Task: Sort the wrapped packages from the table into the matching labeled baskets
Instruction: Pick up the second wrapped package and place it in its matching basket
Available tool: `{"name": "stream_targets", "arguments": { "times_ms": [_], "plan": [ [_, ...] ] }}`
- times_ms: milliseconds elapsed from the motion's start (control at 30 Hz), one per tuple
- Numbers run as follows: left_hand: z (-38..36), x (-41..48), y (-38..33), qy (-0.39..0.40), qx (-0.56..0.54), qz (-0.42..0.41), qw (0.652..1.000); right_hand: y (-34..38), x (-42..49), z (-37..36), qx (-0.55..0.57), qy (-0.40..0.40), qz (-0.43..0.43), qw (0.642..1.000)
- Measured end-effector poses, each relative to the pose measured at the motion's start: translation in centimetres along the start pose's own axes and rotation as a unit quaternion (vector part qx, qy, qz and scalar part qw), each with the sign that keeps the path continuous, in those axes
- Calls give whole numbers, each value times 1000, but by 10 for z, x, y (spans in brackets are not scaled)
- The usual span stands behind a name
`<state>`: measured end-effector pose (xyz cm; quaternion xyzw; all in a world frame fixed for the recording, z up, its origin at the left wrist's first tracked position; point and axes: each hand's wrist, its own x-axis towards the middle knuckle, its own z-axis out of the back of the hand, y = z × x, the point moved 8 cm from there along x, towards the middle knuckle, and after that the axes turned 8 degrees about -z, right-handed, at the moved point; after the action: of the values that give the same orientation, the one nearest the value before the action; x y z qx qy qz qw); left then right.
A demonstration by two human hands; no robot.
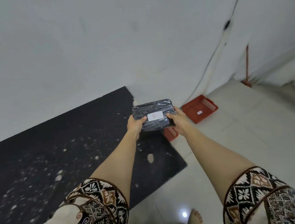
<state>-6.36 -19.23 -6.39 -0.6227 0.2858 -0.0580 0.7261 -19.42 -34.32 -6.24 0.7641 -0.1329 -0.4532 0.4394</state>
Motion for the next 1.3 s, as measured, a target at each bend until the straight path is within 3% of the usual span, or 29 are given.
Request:
{"name": "stream_targets", "arguments": {
  "times_ms": [267,567,1000,1300],
  "plan": [
    [-183,-6,8,26,-4,-12,1000,62,26,172,-14,-50,31,998],
    [-338,23,-1,49,27,-9,998,121,80,295,-2,-88,29,996],
    [-530,163,-37,28,5,25,999,254,272,409,-9,-77,15,997],
    [-599,241,-56,-25,-19,44,999,319,387,432,-61,-12,-9,998]
  ]
}}
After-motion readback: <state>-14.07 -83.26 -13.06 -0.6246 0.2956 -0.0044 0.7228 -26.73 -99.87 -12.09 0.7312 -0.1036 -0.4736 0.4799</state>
